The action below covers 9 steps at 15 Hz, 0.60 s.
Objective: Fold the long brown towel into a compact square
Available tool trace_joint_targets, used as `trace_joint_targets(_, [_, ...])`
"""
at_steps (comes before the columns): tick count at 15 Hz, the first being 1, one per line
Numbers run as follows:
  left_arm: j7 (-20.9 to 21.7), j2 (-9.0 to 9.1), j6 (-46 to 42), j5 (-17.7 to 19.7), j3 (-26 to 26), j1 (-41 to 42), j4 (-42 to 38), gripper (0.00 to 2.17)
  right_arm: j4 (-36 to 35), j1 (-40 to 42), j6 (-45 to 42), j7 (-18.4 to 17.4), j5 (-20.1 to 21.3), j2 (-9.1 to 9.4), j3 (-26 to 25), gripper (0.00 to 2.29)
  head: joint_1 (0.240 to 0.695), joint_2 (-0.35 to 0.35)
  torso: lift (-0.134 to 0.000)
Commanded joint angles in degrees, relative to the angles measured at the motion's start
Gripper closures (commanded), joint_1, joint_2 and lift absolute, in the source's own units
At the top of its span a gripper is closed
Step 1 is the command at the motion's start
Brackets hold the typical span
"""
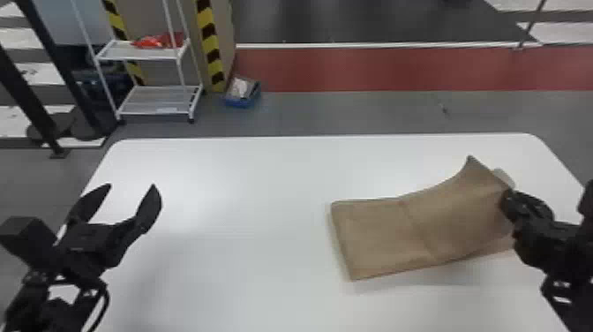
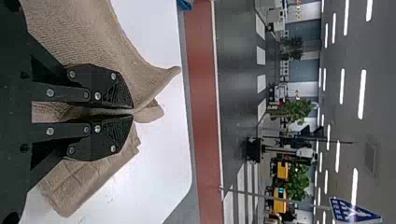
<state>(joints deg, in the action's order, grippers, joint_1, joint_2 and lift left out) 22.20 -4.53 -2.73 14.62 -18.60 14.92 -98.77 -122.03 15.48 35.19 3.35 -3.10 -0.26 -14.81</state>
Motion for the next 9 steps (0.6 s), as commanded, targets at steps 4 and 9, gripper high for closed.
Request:
trace_joint_targets(4, [0.0, -0.30, 0.1, 0.2, 0.1, -0.2, 0.9, 0.08, 5.5, -3.0, 0.8, 0.4, 0.5, 0.31, -1.5, 1.02, 0.695, -0.013, -0.125])
trace_joint_targets(9, [0.1, -0.39, 0.1, 0.1, -0.4, -0.1, 0.9, 0.08, 2.2, -6.9, 8.2, 3.2, -1.5, 0.31, -7.3, 1.02, 0.695, -0.019, -0.125])
